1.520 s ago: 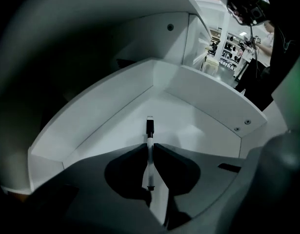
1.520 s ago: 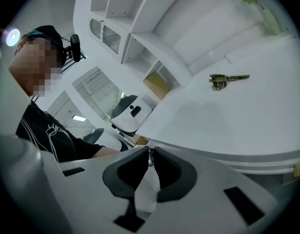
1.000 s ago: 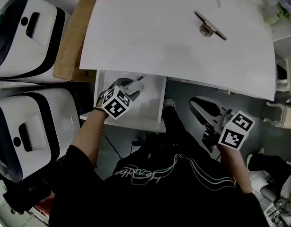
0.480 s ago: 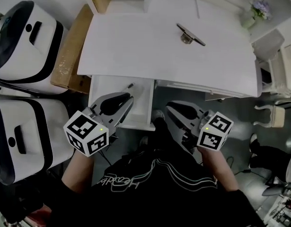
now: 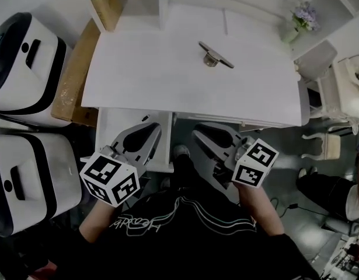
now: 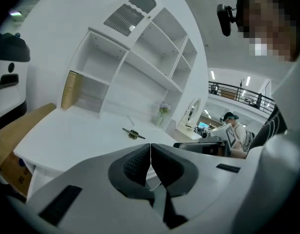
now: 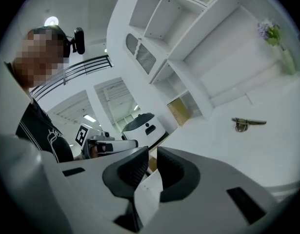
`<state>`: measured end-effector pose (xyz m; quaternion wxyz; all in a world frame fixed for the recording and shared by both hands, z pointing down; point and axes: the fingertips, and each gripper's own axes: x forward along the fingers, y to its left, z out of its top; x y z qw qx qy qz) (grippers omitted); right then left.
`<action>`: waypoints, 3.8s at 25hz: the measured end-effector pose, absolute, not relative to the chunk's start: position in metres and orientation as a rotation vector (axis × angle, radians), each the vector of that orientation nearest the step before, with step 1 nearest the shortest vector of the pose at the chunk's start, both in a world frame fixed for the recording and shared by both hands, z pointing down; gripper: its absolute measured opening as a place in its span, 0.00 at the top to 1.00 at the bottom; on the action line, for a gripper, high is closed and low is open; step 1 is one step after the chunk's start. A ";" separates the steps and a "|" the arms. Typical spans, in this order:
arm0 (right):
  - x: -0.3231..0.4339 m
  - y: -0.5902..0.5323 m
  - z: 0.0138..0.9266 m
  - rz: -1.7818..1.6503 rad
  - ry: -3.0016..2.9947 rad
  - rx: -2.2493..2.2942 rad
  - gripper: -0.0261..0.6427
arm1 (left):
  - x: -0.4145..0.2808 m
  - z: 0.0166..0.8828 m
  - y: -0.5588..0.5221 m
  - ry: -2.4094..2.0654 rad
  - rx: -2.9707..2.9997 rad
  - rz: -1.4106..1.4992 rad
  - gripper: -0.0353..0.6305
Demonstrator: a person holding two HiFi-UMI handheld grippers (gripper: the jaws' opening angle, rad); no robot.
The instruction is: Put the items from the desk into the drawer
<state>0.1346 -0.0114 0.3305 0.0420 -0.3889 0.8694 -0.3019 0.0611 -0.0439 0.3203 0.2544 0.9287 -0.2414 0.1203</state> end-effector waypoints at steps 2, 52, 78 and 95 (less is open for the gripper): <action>0.151 -0.024 0.332 -0.883 2.688 -1.243 0.87 | 0.073 0.322 -0.052 -0.646 2.519 0.333 0.91; 0.294 -0.252 0.424 -0.021 3.171 -2.238 0.89 | 0.049 0.352 -0.125 -0.901 2.327 0.350 0.91; -0.013 -0.079 0.463 0.040 3.688 -1.063 0.89 | -0.123 0.359 -0.050 -1.204 2.144 0.239 0.91; -0.103 -0.085 0.638 0.329 4.055 -0.533 0.89 | -0.181 0.411 -0.042 -1.372 1.918 0.265 0.91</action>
